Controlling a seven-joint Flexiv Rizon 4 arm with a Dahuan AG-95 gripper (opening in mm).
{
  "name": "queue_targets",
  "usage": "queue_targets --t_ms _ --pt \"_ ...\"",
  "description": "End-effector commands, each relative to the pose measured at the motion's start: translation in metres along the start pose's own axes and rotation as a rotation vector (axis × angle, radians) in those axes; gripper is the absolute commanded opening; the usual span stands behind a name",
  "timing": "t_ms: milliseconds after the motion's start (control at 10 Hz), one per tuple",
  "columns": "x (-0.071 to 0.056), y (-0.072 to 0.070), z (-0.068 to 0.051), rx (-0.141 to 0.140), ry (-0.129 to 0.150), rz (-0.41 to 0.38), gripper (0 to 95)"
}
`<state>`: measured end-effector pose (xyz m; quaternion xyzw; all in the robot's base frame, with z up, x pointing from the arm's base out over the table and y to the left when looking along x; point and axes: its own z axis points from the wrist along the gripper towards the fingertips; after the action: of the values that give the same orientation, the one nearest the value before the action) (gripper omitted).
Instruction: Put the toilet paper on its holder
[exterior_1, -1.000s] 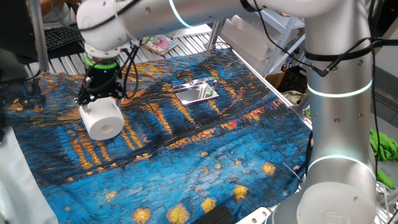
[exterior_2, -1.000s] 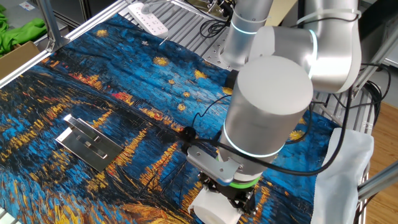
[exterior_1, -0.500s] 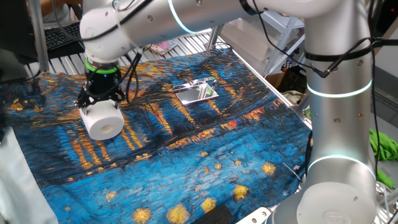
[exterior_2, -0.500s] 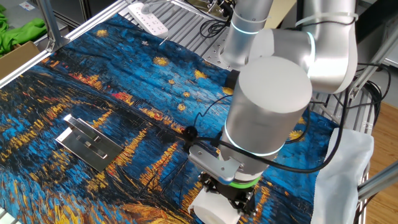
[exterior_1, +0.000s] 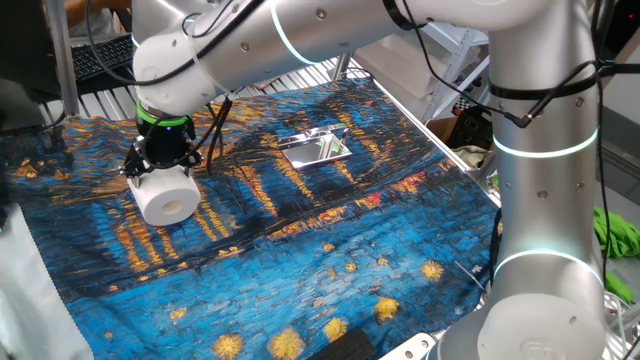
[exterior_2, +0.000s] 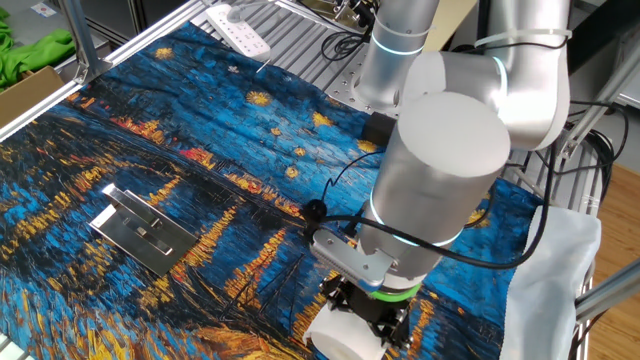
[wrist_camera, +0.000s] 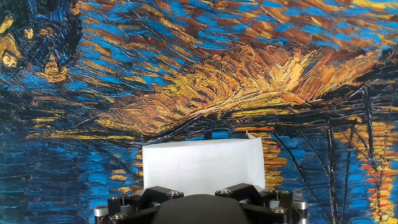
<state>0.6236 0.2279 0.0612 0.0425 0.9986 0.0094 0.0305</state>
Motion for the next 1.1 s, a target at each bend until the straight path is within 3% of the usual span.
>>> queue_targets --t_ms 100,400,500,600,700,1100 --pt "0.0006 0.0004 0.0021 0.014 -0.004 -0.003 76.0" --pt "0.0005 0.0008 0.0023 0.010 -0.031 -0.048 19.0" --pt "0.0010 0.0014 0.0018 0.023 -0.035 -0.053 0.0" --pt "0.0025 0.0032 -0.0002 0.060 -0.034 -0.053 0.0" --pt "0.0032 0.0048 -0.0031 0.068 -0.034 -0.046 0.0" --pt "0.0033 0.0062 -0.0063 0.070 -0.007 -0.015 0.0"
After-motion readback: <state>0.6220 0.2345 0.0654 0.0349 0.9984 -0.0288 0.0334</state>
